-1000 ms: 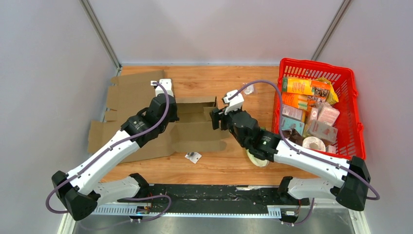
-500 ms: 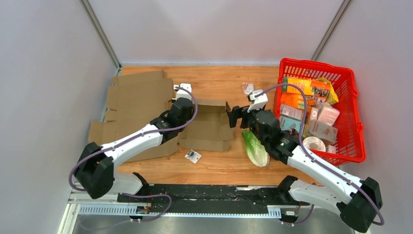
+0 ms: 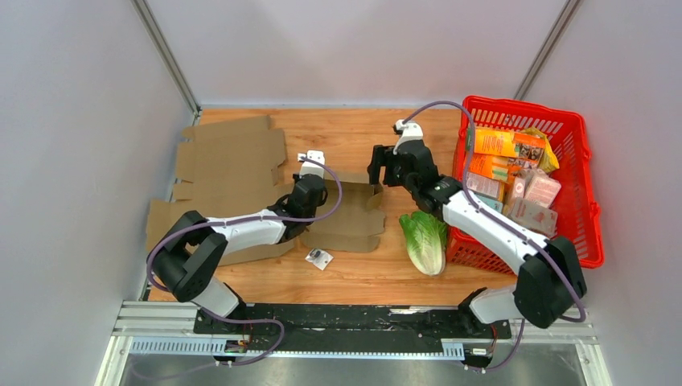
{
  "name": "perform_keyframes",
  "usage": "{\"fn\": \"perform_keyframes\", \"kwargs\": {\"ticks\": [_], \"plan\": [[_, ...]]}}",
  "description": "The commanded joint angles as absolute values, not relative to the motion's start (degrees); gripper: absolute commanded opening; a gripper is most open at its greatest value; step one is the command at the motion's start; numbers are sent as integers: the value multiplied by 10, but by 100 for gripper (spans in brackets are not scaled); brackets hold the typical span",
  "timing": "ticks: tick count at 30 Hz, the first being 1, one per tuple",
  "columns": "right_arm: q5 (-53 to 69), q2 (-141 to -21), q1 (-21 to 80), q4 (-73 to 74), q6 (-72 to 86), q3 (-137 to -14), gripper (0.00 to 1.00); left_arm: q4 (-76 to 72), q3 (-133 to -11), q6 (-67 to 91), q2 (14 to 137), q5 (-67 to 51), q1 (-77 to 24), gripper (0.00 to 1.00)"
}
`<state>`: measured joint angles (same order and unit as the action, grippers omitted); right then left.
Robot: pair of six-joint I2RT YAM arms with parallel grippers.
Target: Fold the paper box
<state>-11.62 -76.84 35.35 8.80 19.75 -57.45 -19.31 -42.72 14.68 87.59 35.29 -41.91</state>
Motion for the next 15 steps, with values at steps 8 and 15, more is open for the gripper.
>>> {"fn": "perform_keyframes", "kwargs": {"ticks": [8, 15], "plan": [[-69, -854, 346, 109, 192, -628, 77, -308, -409, 138, 932, 384, -421, 0], [-61, -866, 346, 124, 189, -613, 77, -246, -422, 174, 931, 388, -420, 0]]}}
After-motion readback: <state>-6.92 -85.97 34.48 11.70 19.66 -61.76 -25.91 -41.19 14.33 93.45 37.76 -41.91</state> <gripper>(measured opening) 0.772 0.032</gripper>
